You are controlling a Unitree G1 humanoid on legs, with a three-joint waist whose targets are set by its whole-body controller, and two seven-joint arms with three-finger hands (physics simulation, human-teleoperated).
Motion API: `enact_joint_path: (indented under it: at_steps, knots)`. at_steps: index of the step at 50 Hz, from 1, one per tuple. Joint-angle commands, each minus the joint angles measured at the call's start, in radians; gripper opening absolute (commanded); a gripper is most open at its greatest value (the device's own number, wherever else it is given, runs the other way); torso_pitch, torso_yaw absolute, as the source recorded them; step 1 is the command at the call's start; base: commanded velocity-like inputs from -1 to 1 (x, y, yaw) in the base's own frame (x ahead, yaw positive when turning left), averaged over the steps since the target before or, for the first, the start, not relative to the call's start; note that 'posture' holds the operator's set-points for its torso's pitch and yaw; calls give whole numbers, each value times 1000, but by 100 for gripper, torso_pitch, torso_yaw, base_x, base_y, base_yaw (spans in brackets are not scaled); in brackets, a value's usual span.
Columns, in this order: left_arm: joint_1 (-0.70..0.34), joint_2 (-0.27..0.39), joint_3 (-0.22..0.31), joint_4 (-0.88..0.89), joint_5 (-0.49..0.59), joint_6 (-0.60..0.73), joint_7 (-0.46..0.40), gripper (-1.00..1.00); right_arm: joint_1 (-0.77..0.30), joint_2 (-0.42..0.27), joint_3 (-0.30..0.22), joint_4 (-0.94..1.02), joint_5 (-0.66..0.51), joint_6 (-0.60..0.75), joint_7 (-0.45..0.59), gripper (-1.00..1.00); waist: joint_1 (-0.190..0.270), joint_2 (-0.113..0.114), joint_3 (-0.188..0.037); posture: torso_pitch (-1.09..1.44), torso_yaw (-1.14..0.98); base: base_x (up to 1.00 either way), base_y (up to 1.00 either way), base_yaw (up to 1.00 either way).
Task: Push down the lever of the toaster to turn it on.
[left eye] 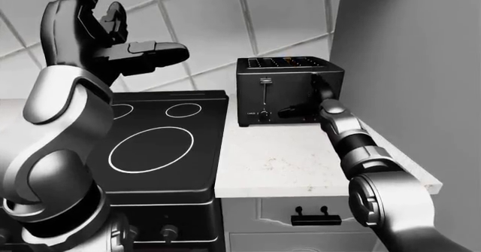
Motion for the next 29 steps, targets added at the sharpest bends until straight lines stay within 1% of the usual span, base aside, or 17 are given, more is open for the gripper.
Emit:
enact_joint_path:
  at_steps: [1,29]
  knots:
    - [-27,10,7,-7,1,-24,-1,100,2,2,-4,35,8,57,10,100,-1,7,7,-47,0,0,0,0]
    - [-29,13,5,-12,-5,-21,6,100,45,-1,-19,48,24,47,3,100,3,5,7,-47,0,0,0,0]
